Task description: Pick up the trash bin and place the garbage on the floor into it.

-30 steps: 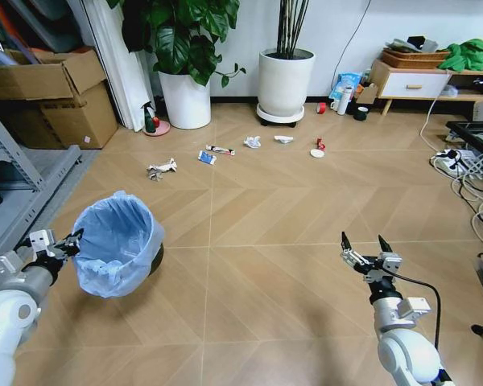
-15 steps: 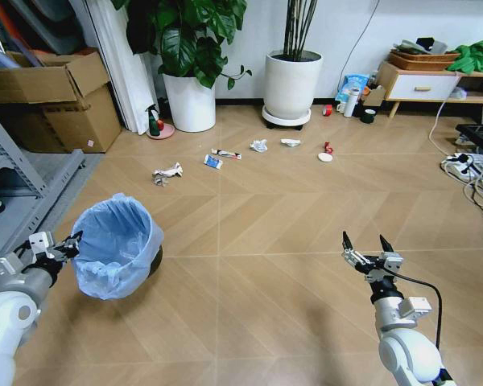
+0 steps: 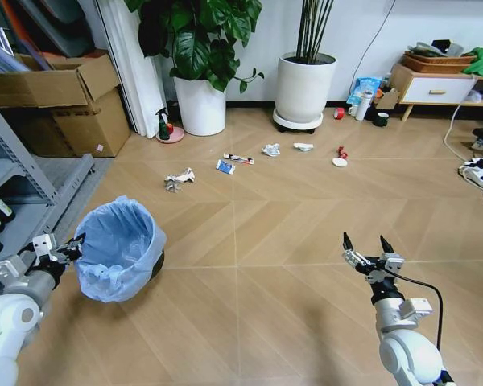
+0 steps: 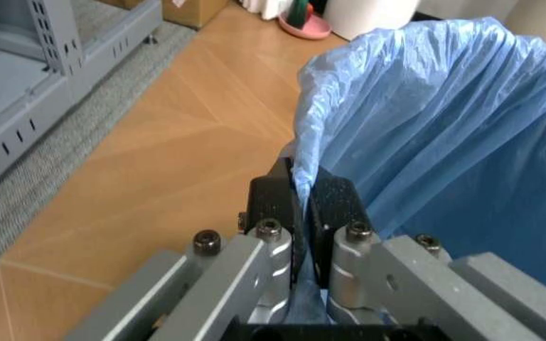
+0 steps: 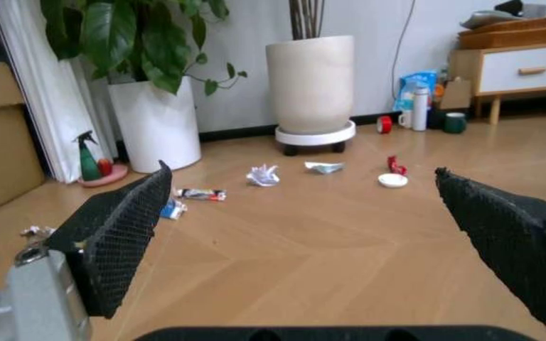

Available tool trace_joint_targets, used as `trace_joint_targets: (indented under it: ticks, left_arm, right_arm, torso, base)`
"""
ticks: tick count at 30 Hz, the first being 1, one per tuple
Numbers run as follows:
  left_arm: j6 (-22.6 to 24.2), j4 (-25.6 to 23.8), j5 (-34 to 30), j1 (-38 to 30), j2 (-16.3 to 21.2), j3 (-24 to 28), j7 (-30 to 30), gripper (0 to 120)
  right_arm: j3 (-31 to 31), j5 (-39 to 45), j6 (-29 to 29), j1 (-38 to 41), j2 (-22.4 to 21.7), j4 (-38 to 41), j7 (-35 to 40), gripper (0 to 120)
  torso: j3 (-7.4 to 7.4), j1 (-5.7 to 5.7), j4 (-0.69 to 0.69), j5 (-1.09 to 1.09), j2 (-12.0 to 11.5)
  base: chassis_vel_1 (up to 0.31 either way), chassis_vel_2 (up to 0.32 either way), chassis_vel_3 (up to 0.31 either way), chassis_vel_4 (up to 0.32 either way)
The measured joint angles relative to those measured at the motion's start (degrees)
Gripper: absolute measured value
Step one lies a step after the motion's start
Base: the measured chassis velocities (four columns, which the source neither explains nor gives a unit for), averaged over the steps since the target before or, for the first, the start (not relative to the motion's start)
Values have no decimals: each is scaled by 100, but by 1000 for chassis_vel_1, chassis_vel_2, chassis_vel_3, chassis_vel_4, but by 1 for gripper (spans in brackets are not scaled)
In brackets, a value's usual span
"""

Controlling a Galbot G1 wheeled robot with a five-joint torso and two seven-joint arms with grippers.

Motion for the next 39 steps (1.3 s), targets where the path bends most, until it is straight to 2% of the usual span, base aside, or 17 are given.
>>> trace_joint_targets:
  ticks: [14,39]
  left_arm:
    - [-6,-33,34,38,-37,29,3,0]
    - [-11,27,59,-1,-52,70,8,0]
  right_arm:
    - [3,26,20,-11,-9,8,-26,100]
    - [7,59,29,-8,-7,-7,-60,100]
  torso:
    - [0,0,-1,-2,0]
    - [0,0,-1,0,0]
  base:
    - [-93,238,105,-237]
    - [-155,239,155,-231]
